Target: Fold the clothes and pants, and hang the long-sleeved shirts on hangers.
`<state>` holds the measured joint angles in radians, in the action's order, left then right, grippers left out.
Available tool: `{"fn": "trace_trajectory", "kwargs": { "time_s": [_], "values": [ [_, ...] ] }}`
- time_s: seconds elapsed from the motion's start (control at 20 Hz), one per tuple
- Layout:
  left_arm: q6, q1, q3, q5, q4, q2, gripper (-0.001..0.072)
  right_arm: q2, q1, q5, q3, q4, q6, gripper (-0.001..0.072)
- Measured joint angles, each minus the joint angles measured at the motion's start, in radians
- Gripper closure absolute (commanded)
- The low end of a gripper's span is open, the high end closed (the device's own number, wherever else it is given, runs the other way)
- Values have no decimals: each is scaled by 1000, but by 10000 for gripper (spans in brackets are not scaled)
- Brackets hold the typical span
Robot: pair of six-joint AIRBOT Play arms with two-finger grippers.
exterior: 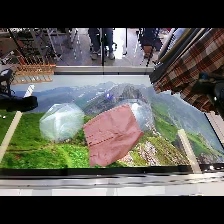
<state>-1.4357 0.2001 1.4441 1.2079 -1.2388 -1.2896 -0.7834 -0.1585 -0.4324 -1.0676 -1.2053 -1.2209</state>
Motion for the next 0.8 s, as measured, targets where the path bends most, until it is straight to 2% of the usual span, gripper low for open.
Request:
{"fn": "trace_trajectory", "kwargs": {
  "time_s": [0.05, 0.1, 0.15, 0.2, 0.25, 0.3, 0.45, 0.65, 0.8],
  "values": [
    [9, 0, -4, 34, 18, 0, 608, 20, 0, -105, 0, -29, 6, 404],
    [19, -1, -13, 68, 39, -2, 243, 32, 0, -203, 3, -53, -6, 245],
    [32, -3, -27, 94, 62, -3, 38, 38, 0, -281, 12, -71, -34, 245],
    [46, -7, -47, 112, 87, -5, 14, 38, 0, -351, 29, -79, -68, 241],
    [58, -13, -71, 126, 115, -7, 14, 33, 0, -400, 51, -80, -93, 205],
    [73, -24, -97, 136, 146, -14, 14, 21, 0, -437, 79, -66, -115, 132],
    [117, -92, -149, 149, 234, -67, 13, -85, 0, -521, 150, 34, -137, 125],
    [164, -214, -173, 89, 342, -193, 13, -345, -7, -598, 129, 233, -46, 125],
    [176, -242, -166, 18, 438, -289, 13, -571, -44, -678, 29, 375, 26, 127]
  ]
}}
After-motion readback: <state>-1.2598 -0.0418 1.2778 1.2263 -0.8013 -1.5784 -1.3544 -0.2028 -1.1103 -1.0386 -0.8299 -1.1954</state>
